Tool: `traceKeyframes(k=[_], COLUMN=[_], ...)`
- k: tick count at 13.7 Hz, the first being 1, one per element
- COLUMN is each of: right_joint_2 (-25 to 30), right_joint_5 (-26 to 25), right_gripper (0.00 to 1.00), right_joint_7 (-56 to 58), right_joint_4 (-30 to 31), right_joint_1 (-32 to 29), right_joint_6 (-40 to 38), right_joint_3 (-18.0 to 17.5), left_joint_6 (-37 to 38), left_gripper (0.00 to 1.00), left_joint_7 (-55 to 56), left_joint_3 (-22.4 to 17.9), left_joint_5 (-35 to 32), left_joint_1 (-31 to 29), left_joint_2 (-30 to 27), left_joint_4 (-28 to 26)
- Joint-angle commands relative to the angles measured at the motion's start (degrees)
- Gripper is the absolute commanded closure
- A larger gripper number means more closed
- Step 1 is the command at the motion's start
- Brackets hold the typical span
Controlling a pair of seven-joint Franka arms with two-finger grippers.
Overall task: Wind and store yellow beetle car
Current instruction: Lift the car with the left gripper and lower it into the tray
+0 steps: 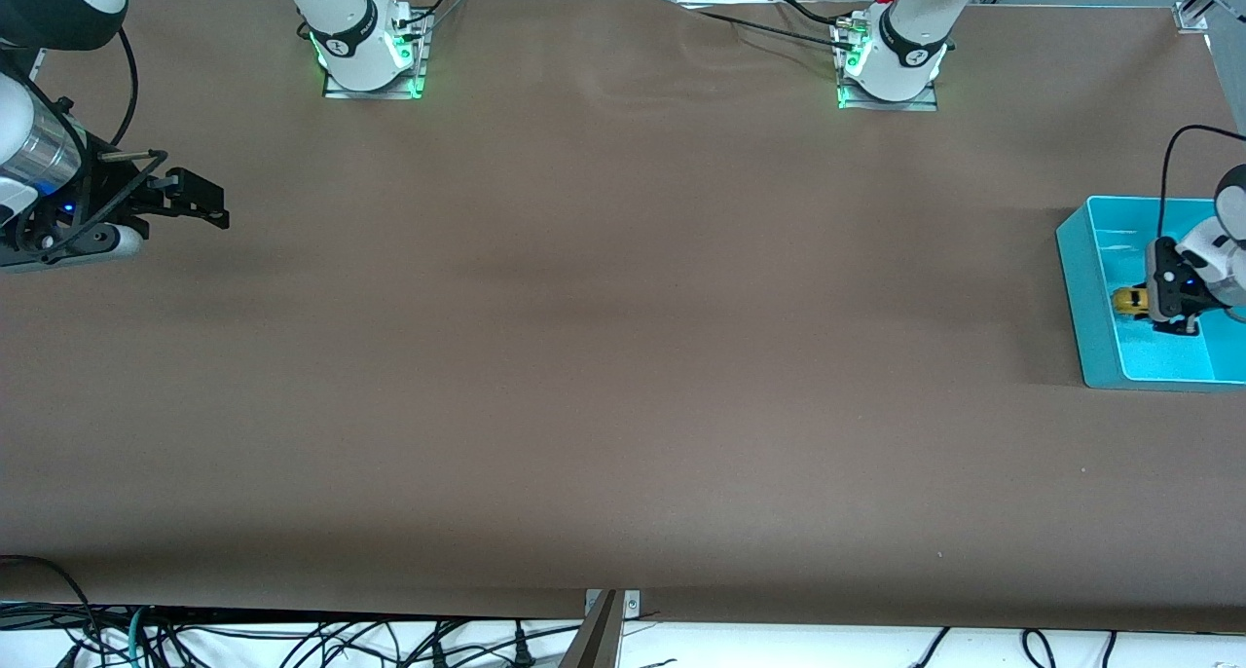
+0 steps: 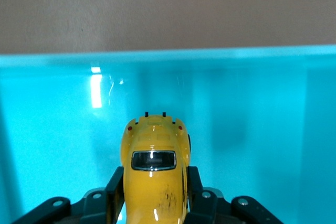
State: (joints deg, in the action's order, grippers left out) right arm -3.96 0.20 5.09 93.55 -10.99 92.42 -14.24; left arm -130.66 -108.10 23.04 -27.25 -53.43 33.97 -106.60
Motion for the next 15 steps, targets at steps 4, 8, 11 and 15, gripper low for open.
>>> traceKeyframes(k=[4, 8, 11, 15], right_joint_2=[0.6, 0.6, 0.6, 0.5], right_joint_5=[-0.3, -0.3, -0.3, -0.3], right_gripper=[0.0, 0.0, 0.0, 0.0], right_joint_7=[0.5, 0.9, 0.9, 0.9], right_joint_4=[-0.4, -0.4, -0.4, -0.4], right_joint_1=[0.4, 0.3, 0.3, 0.3], right_joint_6=[-1.2, -1.2, -1.2, -1.2], right_joint_3=[0.3, 0.4, 0.4, 0.4], left_joint_6=[10.0, 24.7, 34.8, 36.0], left_gripper=[0.0, 0.0, 0.0, 0.0], left_joint_7=[-2.9, 2.8, 15.7, 42.5], left_joint_3=[6.1, 16.7, 21.8, 21.7], left_joint_5=[-0.3, -0.3, 1.6, 12.2], left_joint_1=[0.1, 0.5, 4.6, 12.4], left_joint_2=[-6.8, -12.3, -12.0, -10.2], left_joint_4=[2.2, 9.9, 16.2, 15.7])
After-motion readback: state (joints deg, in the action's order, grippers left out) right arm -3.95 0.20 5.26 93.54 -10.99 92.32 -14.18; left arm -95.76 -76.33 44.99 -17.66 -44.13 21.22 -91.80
